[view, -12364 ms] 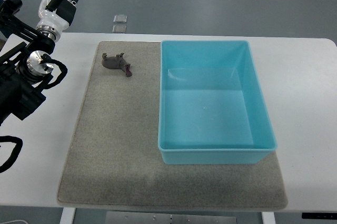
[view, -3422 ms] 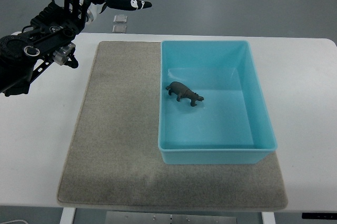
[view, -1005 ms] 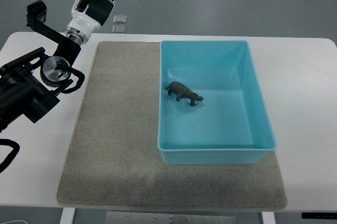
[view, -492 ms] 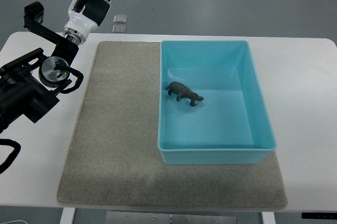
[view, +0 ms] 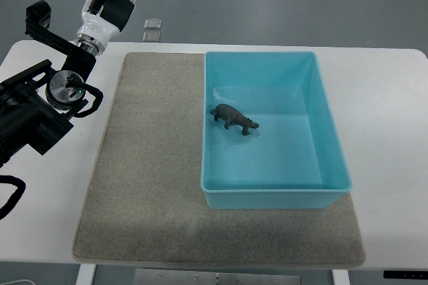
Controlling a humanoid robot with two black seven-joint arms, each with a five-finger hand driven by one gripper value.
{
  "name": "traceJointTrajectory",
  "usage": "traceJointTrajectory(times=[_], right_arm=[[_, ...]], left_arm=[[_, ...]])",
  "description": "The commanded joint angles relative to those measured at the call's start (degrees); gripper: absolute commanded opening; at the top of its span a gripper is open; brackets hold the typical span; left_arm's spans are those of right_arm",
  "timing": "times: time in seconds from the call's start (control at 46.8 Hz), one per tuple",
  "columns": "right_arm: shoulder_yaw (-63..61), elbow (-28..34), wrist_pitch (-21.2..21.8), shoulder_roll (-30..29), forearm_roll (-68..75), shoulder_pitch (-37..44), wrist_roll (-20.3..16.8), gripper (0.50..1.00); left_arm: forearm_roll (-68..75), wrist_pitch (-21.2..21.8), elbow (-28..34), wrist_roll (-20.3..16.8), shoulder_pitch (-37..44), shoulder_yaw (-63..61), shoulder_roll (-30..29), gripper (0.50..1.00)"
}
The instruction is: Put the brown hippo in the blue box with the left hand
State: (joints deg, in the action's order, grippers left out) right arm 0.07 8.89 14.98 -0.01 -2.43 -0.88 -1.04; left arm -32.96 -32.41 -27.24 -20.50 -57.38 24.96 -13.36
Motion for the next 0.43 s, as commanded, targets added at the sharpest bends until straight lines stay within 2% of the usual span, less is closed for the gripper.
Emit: traceJointTrajectory(times=[0.0,0.406], right_arm=[[0.28,-0.19,-0.30,0.01,-0.21,-0.18,-0.01,0.936],[0.11,0.16,0.49,0.01,-0.38,-0.09,-0.71,0.936]], left_arm=[[0.00,0.07,-0.01,-0.15,-0.19,0.00,0.09,1.000],[0.00,0.07,0.08,-0.24,-0.71,0.97,-0.08,1.000]])
